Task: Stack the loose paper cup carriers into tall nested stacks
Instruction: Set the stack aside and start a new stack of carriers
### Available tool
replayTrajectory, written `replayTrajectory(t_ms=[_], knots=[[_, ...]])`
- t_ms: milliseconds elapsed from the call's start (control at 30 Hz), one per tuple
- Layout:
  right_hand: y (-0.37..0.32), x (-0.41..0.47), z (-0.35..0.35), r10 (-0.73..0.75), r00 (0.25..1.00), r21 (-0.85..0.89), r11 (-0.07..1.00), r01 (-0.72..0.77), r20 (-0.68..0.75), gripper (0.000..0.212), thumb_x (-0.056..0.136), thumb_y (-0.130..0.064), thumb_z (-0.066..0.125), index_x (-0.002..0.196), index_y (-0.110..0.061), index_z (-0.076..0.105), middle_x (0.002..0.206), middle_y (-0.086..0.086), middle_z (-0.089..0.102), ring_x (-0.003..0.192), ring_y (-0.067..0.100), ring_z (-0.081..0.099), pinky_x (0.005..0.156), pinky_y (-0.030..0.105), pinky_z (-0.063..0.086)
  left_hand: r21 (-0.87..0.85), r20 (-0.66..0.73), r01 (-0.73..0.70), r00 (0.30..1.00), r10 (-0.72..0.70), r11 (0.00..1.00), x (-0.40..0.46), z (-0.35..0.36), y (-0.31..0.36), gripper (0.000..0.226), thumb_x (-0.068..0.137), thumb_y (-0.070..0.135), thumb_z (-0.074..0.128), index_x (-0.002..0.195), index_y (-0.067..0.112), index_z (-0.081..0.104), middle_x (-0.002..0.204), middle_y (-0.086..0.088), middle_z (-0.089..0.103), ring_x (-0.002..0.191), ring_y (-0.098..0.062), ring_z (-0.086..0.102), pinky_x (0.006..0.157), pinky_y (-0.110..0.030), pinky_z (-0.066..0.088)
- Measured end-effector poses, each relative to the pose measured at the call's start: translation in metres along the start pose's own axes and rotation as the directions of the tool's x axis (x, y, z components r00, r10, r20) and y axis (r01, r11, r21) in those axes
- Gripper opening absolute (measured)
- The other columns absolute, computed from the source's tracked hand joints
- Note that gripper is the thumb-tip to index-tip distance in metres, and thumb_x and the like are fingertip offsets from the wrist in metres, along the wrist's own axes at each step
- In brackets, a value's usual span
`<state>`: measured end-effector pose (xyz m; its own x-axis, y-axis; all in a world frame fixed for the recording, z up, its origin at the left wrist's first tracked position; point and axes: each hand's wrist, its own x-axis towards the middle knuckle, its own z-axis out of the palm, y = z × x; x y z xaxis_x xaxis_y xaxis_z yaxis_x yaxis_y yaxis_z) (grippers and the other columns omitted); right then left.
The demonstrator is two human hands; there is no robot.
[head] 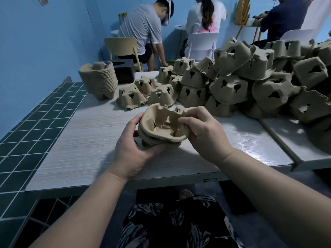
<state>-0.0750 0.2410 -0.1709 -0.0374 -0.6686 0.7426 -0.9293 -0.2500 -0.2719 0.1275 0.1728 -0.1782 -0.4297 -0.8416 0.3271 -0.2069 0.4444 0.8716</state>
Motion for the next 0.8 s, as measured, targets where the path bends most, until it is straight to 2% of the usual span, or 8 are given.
replayTrajectory(t_ms=[133, 233, 400, 633, 800], knots=[[-0.001, 0.001, -0.006, -0.025, 0.988, 0.028, 0.999, 0.021, 0.155, 0.037, 0.078, -0.017, 0.061, 0.113, -0.011, 0.066, 0.121, 0.009, 0.062, 0.103, 0.031, 0.062, 0.073, 0.044, 0.056, -0.019, -0.008, 0.001, 1.000, -0.002, 1.000, 0.000, 0.000, 0.001, 0.097, 0.049, 0.057, 0.082, 0.137, 0.036, 0.046, 0.130, 0.013, 0.059, 0.122, -0.006, 0.054, 0.106, -0.040, 0.046], [-0.004, -0.001, -0.009, -0.051, 0.985, -0.105, 0.992, 0.068, 0.163, 0.039, 0.081, -0.027, 0.051, 0.114, -0.016, 0.068, 0.124, 0.010, 0.062, 0.096, 0.036, 0.059, 0.081, 0.039, 0.053, -0.033, -0.026, -0.003, 1.000, 0.002, 0.999, 0.001, 0.000, 0.000, 0.098, 0.050, 0.056, 0.083, 0.137, 0.032, 0.047, 0.131, 0.014, 0.058, 0.123, -0.002, 0.052, 0.108, -0.038, 0.044], [-0.005, -0.001, -0.003, -0.086, 0.990, -0.089, 0.991, 0.096, 0.111, 0.028, 0.090, -0.019, 0.051, 0.107, -0.010, 0.071, 0.116, 0.015, 0.063, 0.095, 0.037, 0.058, 0.078, 0.040, 0.052, -0.040, -0.032, 0.001, 1.000, -0.002, 0.999, 0.001, 0.000, -0.002, 0.100, 0.049, 0.055, 0.083, 0.138, 0.031, 0.046, 0.133, 0.013, 0.058, 0.125, -0.006, 0.053, 0.108, -0.040, 0.043], [-0.002, 0.001, -0.001, -0.110, 0.990, -0.134, 0.984, 0.122, 0.092, 0.024, 0.083, -0.006, 0.060, 0.104, -0.007, 0.071, 0.102, 0.009, 0.067, 0.083, 0.033, 0.057, 0.066, 0.038, 0.053, -0.040, -0.024, -0.011, 1.000, 0.010, 0.999, 0.000, 0.000, -0.001, 0.103, 0.050, 0.055, 0.084, 0.141, 0.028, 0.046, 0.133, 0.012, 0.058, 0.126, -0.005, 0.052, 0.108, -0.040, 0.044], [-0.003, -0.002, 0.005, -0.108, 0.983, -0.151, 0.980, 0.131, 0.151, 0.039, 0.071, 0.011, 0.071, 0.107, -0.006, 0.071, 0.101, 0.014, 0.067, 0.086, 0.034, 0.060, 0.068, 0.034, 0.051, -0.042, -0.025, -0.036, 0.999, 0.035, 0.998, -0.001, 0.000, -0.001, 0.098, 0.051, 0.054, 0.083, 0.139, 0.033, 0.045, 0.131, 0.013, 0.058, 0.123, -0.005, 0.053, 0.107, -0.040, 0.045]])
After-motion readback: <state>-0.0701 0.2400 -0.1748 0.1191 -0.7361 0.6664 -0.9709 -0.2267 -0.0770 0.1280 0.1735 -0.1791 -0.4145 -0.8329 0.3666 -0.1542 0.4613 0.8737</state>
